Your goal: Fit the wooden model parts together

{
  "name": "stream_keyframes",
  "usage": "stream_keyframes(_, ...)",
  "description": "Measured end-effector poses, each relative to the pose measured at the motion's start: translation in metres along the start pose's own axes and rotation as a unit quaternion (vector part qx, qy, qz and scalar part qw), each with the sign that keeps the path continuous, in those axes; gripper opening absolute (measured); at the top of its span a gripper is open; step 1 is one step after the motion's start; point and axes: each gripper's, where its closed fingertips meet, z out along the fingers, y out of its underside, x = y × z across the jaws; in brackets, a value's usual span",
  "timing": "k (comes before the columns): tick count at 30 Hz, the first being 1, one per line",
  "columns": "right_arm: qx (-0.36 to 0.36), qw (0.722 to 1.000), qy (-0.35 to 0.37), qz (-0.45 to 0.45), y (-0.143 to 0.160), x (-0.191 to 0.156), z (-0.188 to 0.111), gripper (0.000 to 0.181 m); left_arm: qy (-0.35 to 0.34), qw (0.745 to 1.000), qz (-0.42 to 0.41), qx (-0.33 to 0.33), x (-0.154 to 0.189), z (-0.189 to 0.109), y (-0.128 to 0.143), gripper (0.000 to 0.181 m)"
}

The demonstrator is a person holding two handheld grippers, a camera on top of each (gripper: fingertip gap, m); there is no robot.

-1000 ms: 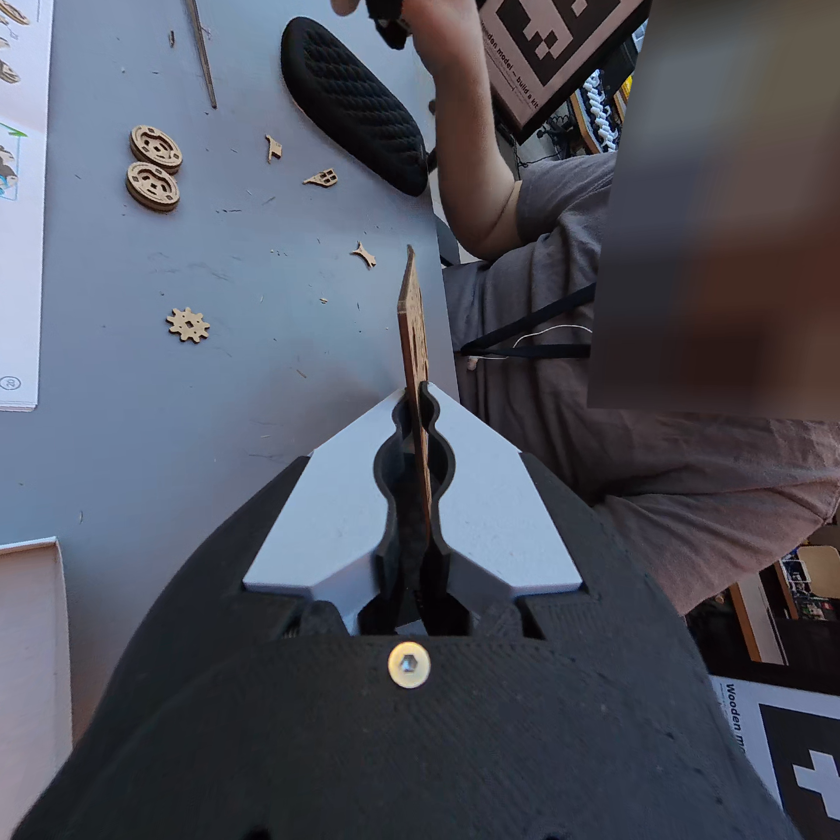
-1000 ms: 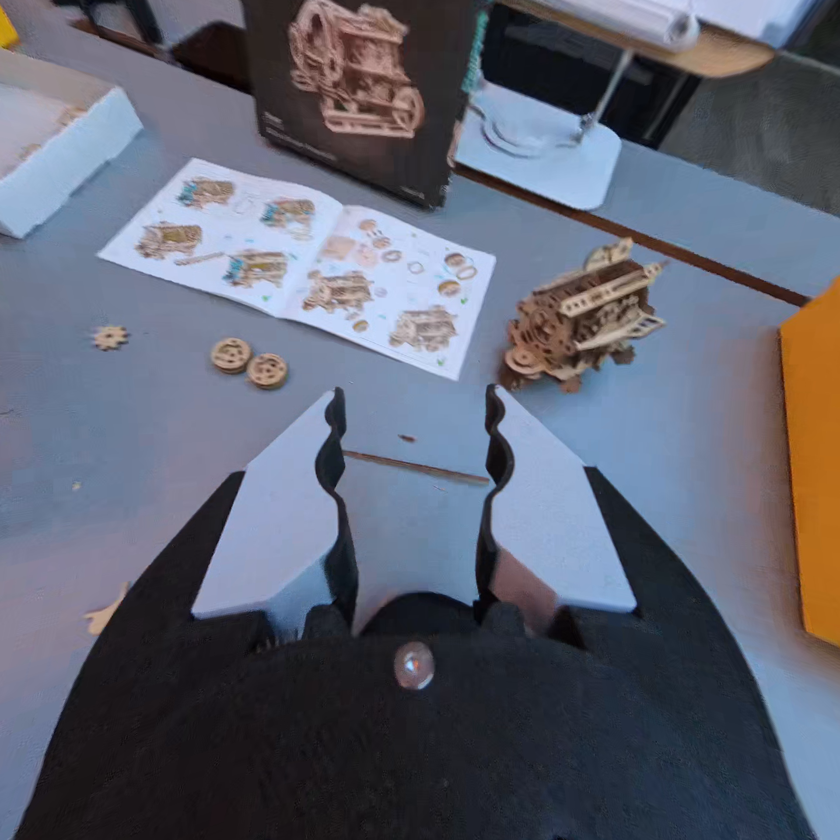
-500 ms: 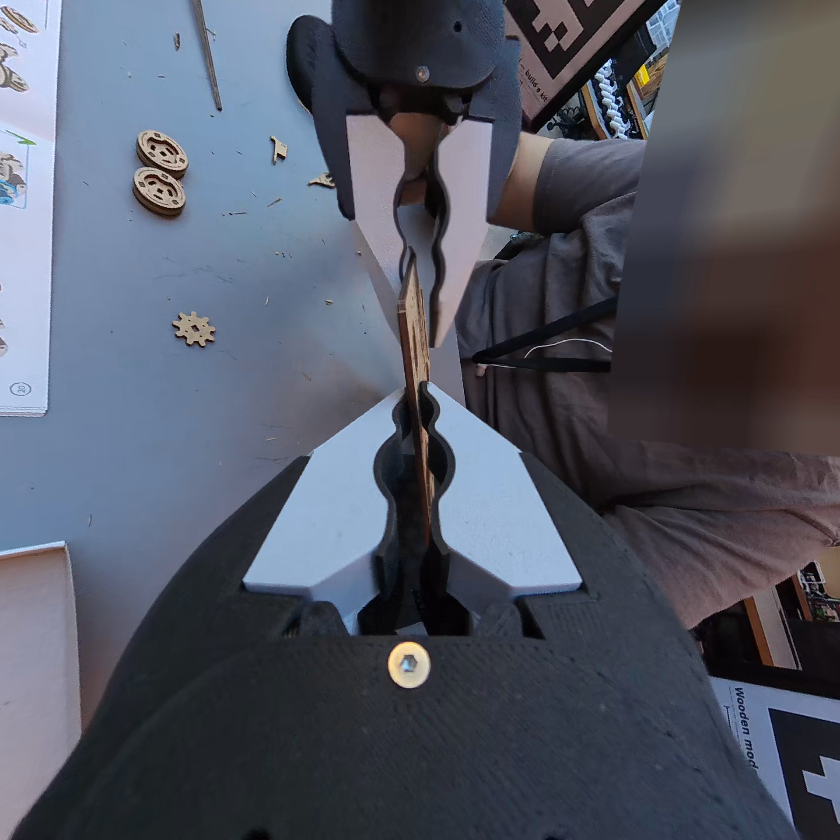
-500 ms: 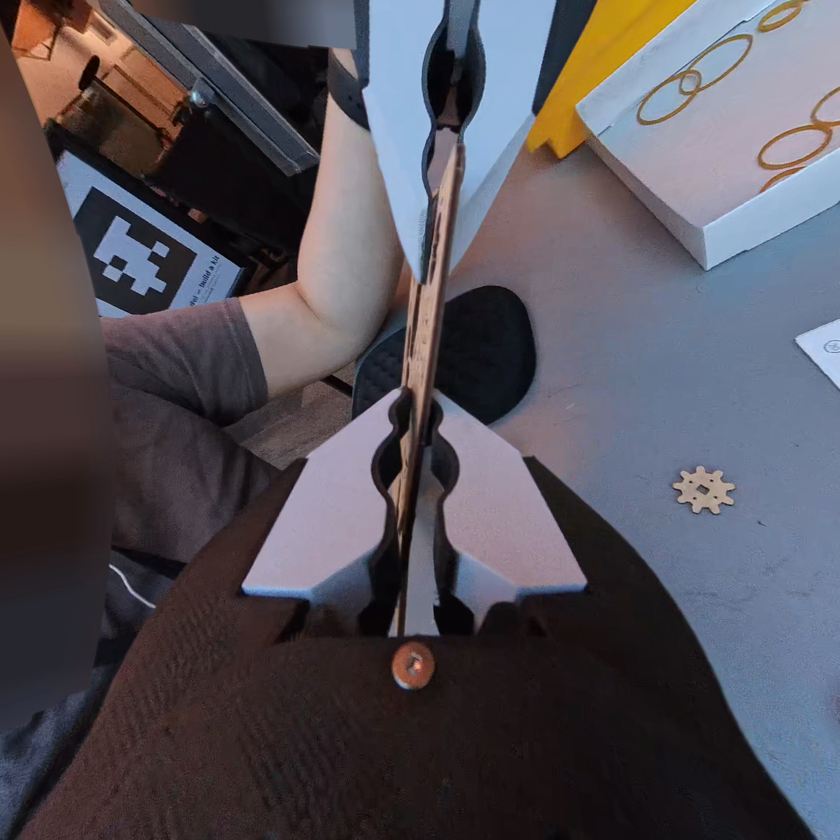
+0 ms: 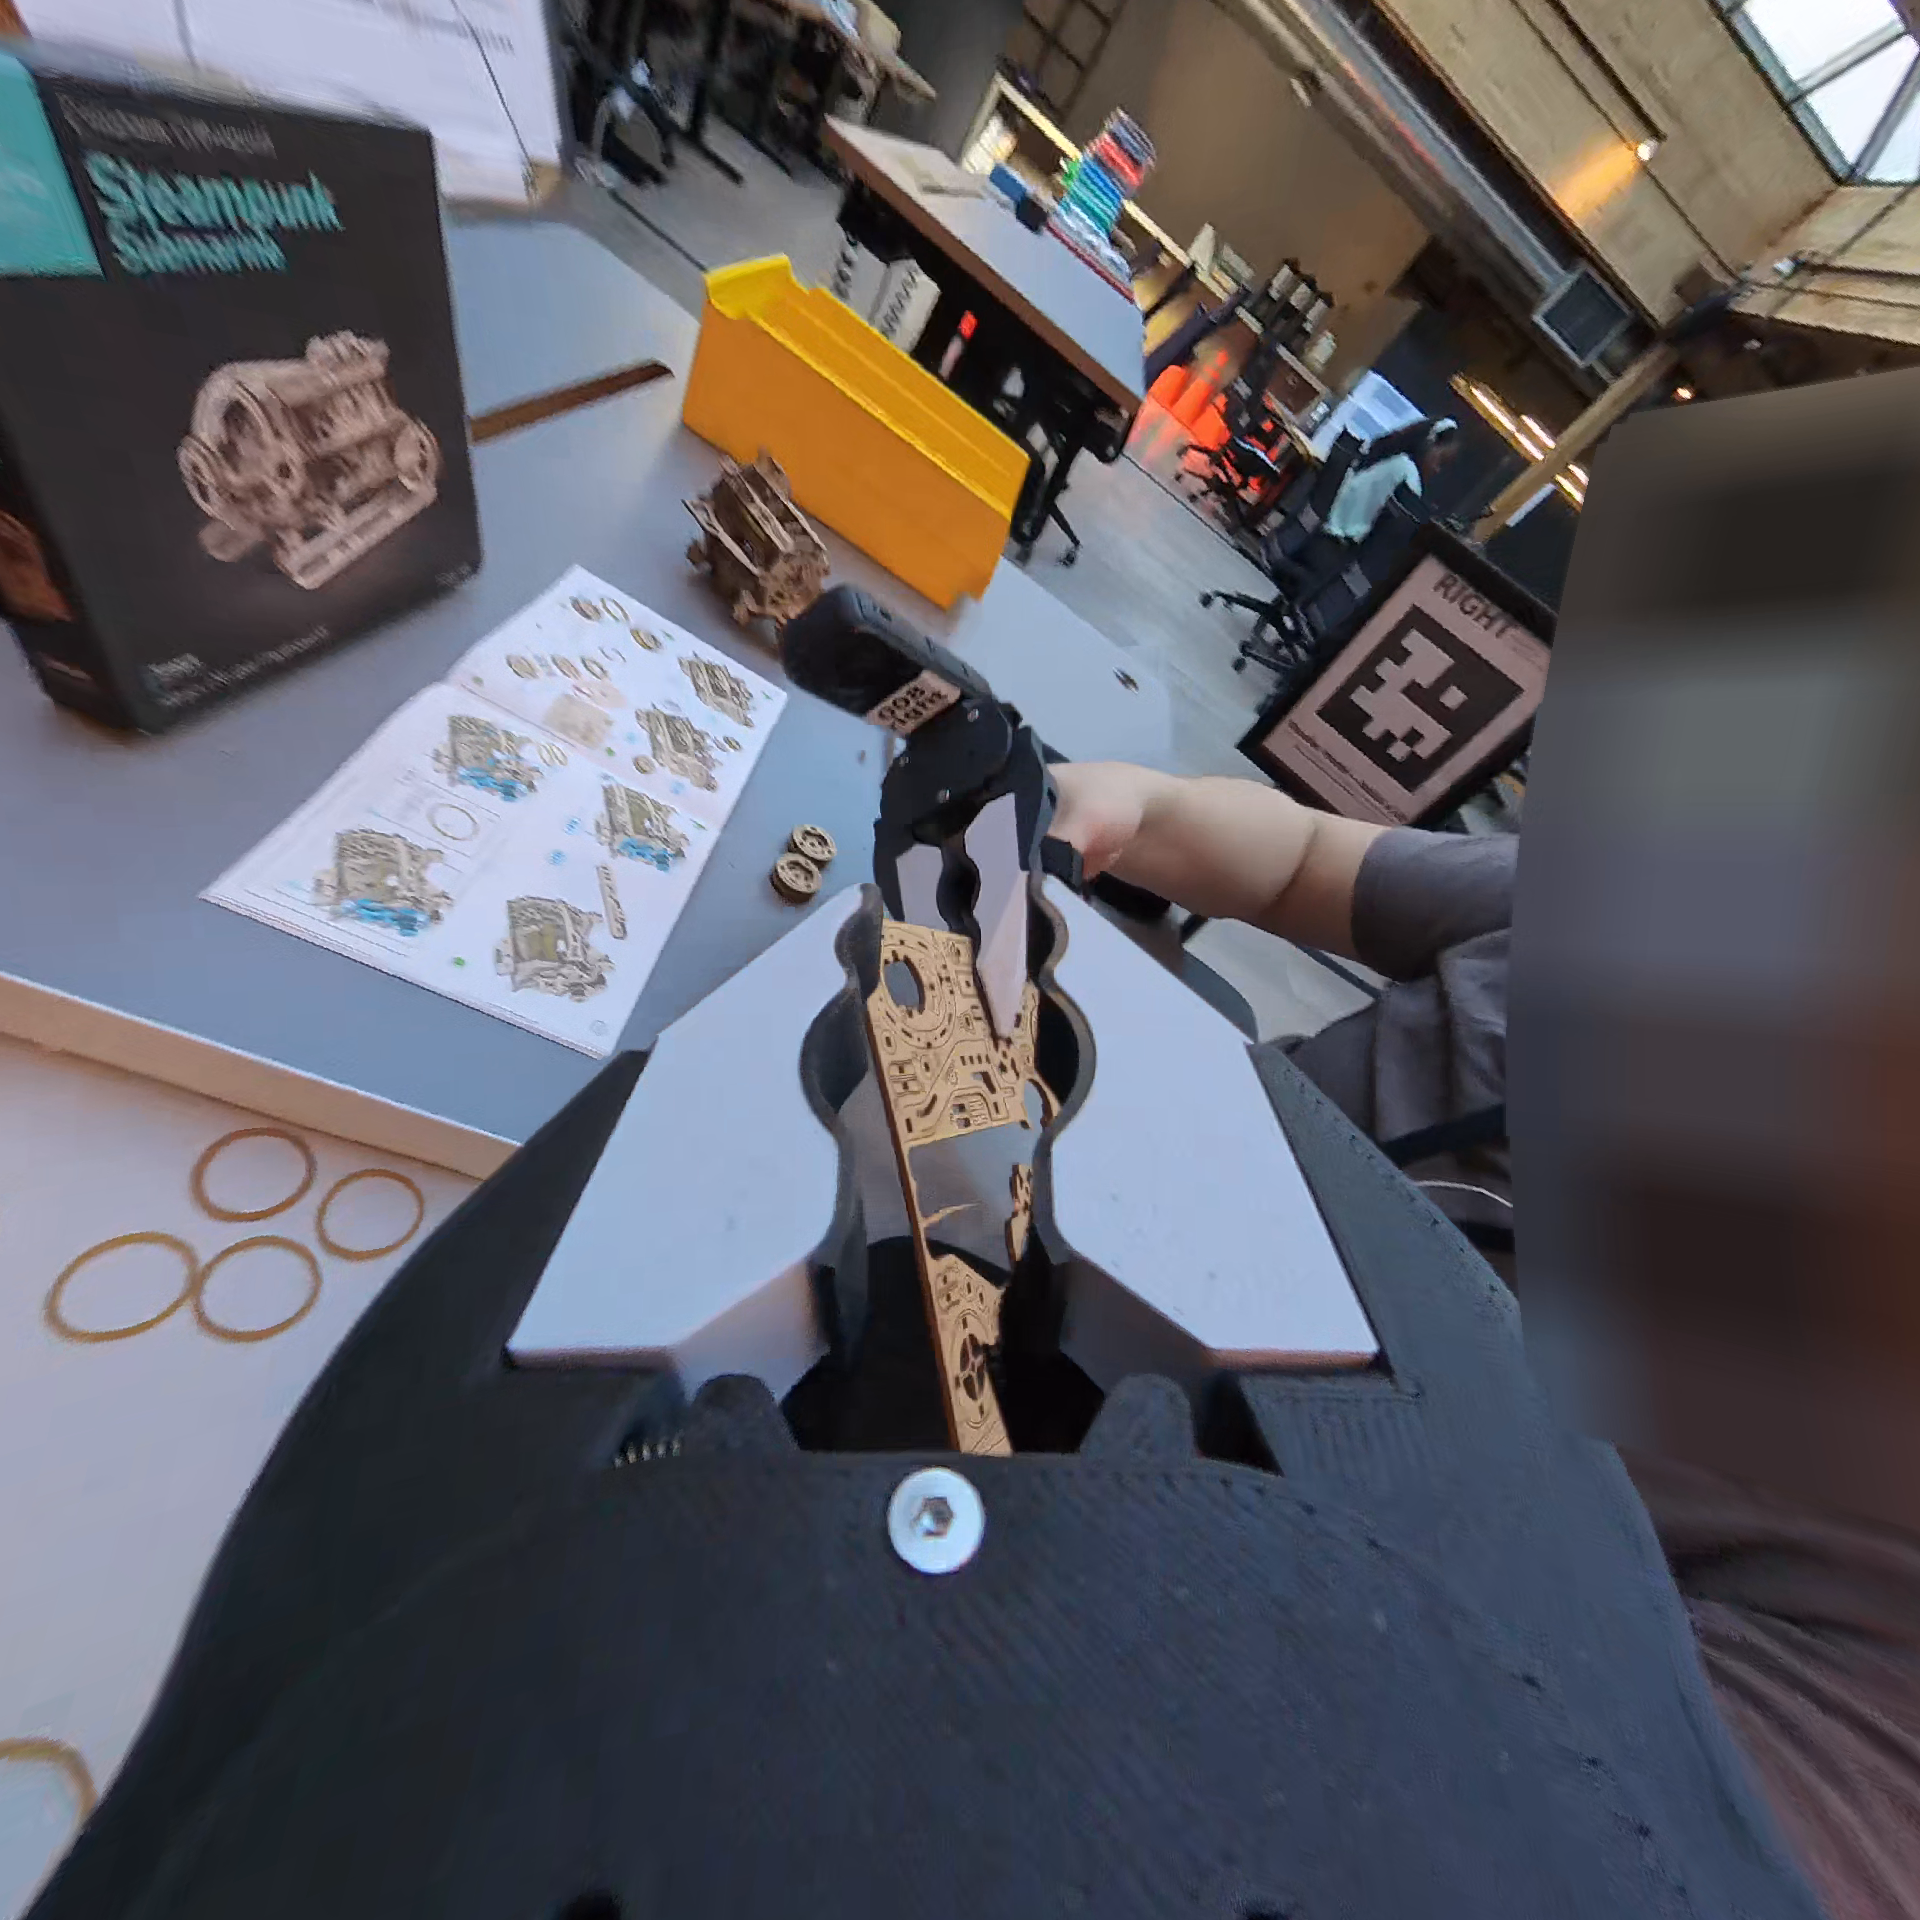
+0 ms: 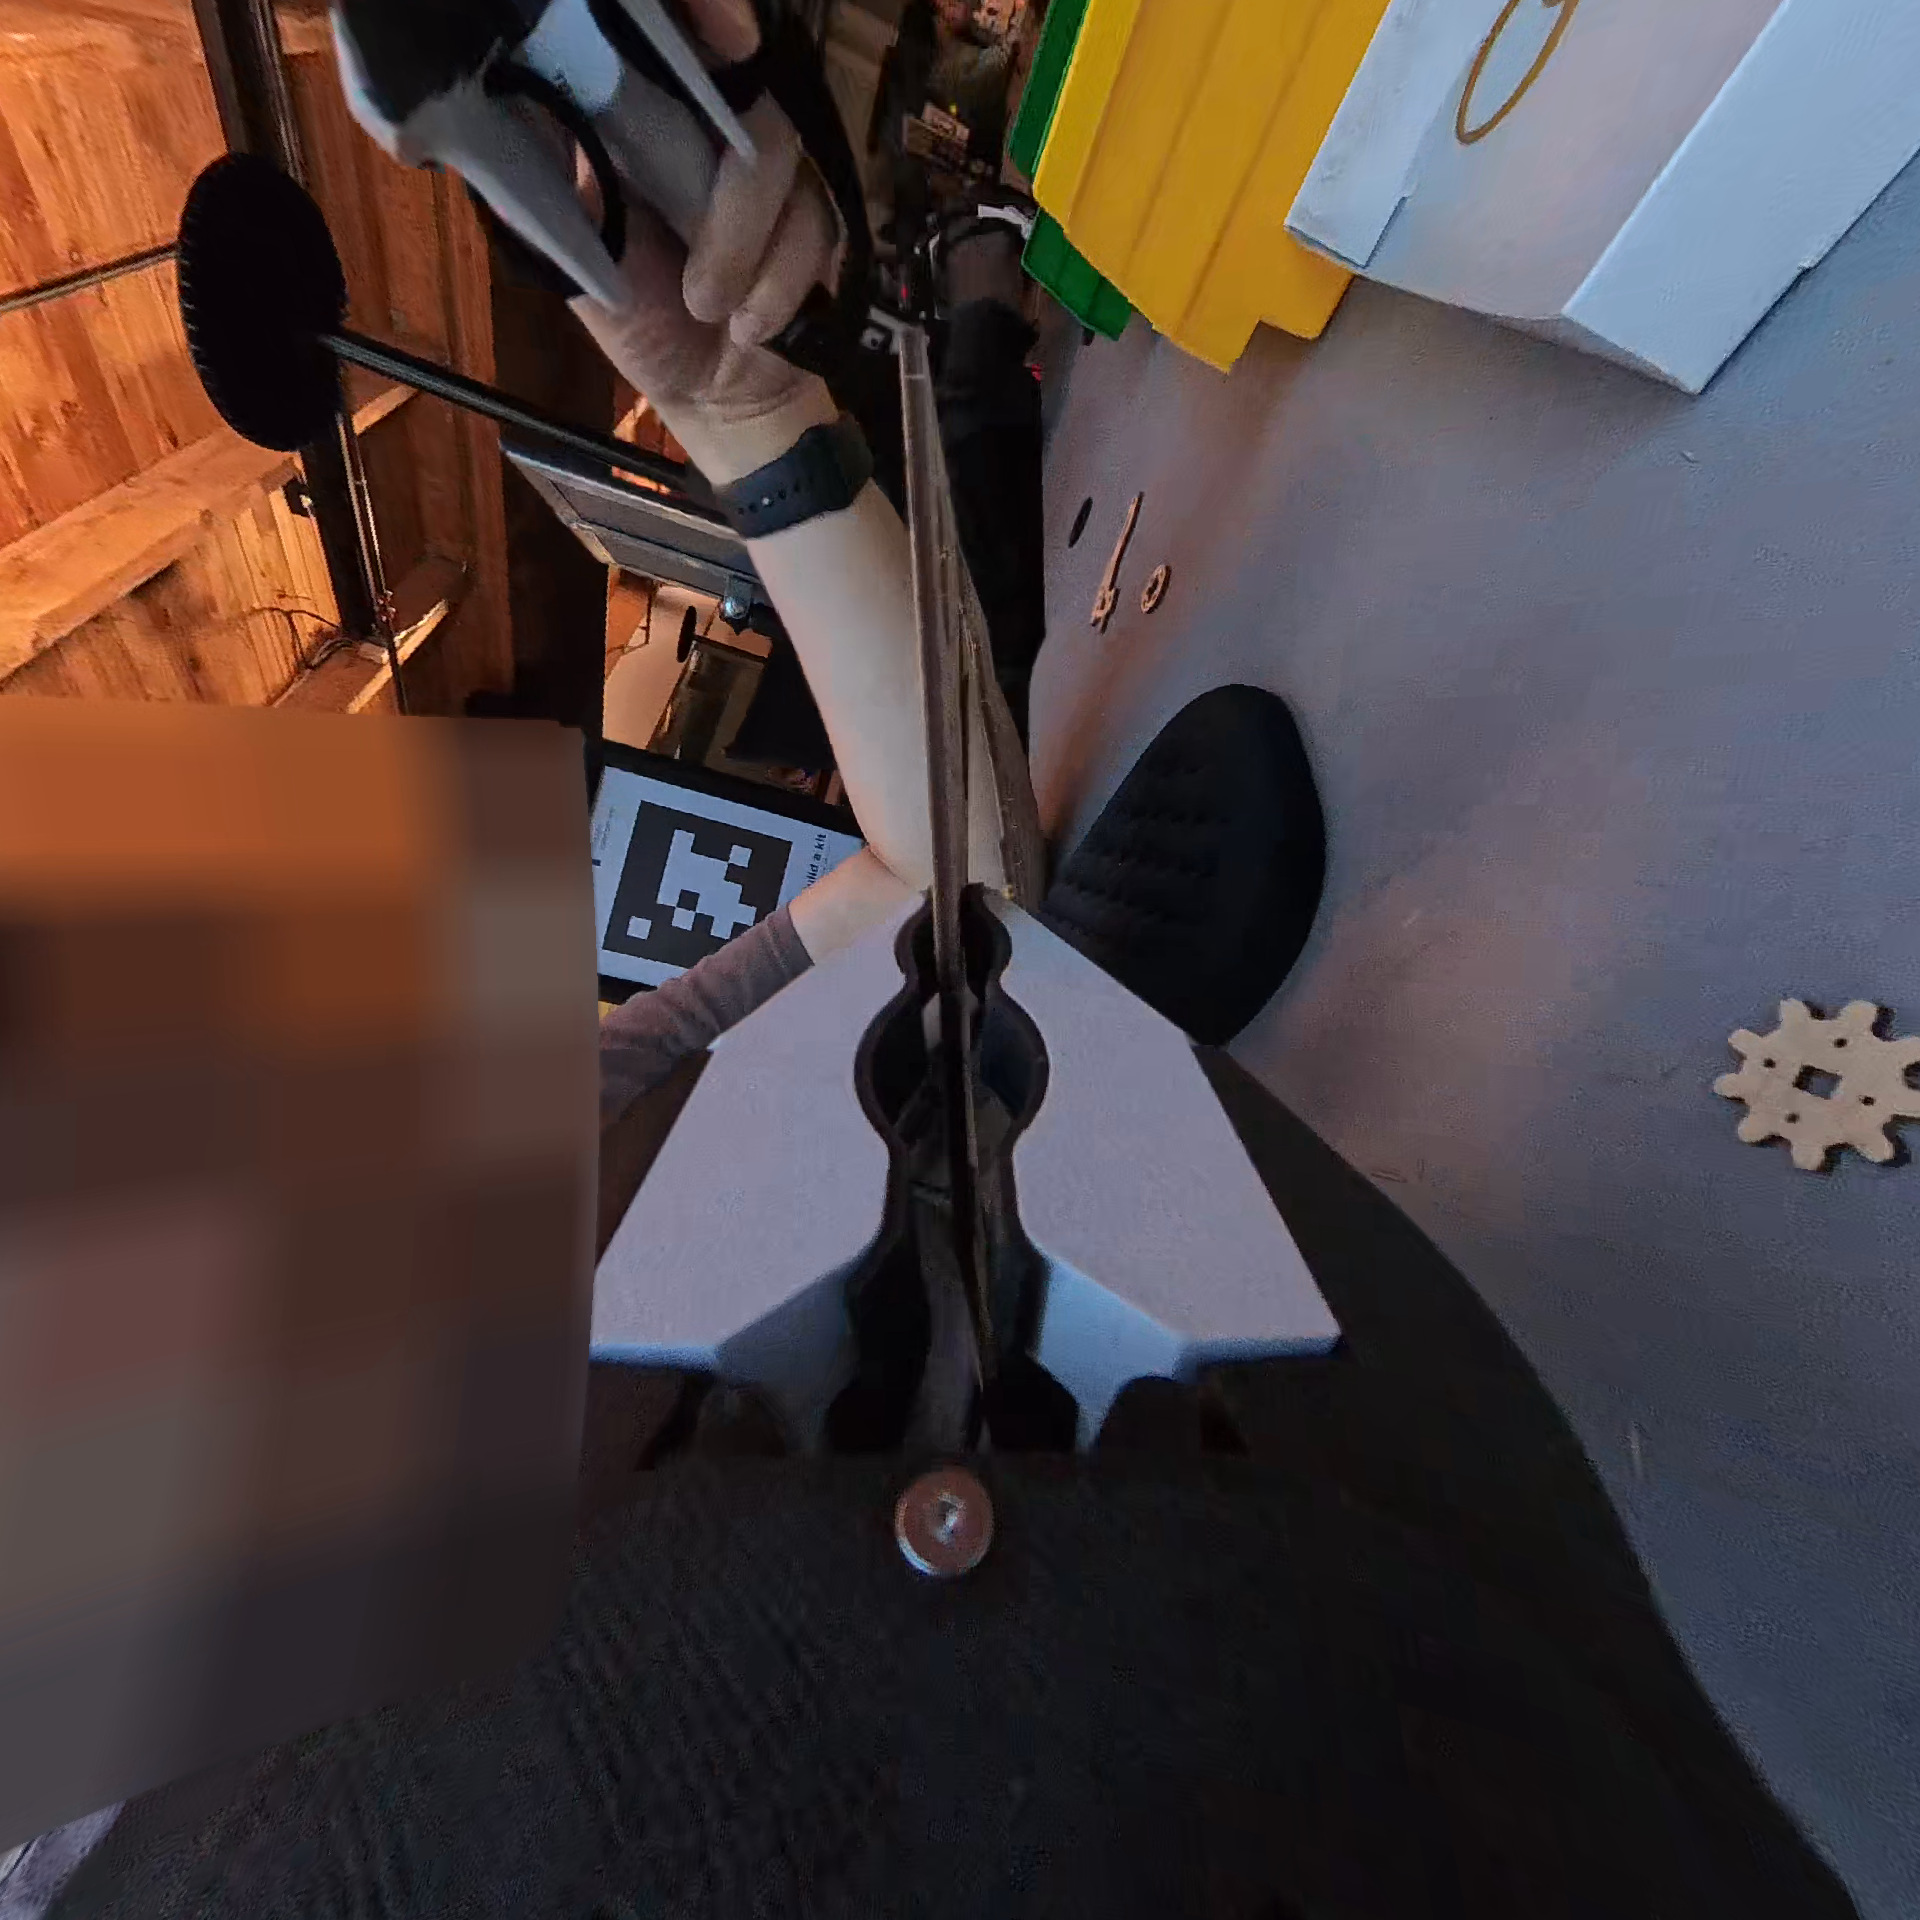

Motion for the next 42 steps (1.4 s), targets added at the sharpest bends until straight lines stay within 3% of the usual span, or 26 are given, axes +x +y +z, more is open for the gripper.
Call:
stream_keyframes(5, 0.036, 0.999, -0.018, 0.035, -0.021, -0.006, 0.024, 0.001, -0.121, 0.986, 0.057, 0.099, 0.045, -0.051, -0.034, 0.027)
stream_keyframes(11, 0.086, 0.992, -0.002, 0.087, -0.036, 0.006, 0.085, 0.001, -0.342, 0.906, 0.16, 0.192, 0.1, -0.136, -0.031, 0.031)
stream_keyframes(16, 0.125, 0.987, 0.037, 0.098, -0.033, 0.019, 0.122, 0.001, -0.362, 0.892, 0.167, 0.213, 0.13, -0.165, -0.009, 0.028)
stream_keyframes(23, 0.199, 0.97, 0.023, 0.139, -0.036, 0.024, 0.146, 0.001, -0.359, 0.898, 0.156, 0.203, 0.12, -0.168, -0.005, 0.029)
stream_keyframes(28, 0.2, 0.967, -0.003, 0.156, -0.035, 0.022, 0.177, 0.001, -0.367, 0.9, 0.148, 0.181, 0.109, -0.159, -0.006, 0.029)
stream_keyframes(37, 0.226, 0.96, -0.01, 0.166, -0.041, 0.029, 0.162, 0.001, -0.364, 0.906, 0.159, 0.143, 0.105, -0.135, -0.008, 0.03)
stream_keyframes(42, 0.205, 0.961, -0.028, 0.184, -0.034, 0.026, 0.178, 0.001, -0.375, 0.906, 0.152, 0.125, 0.1, -0.133, -0.004, 0.031)
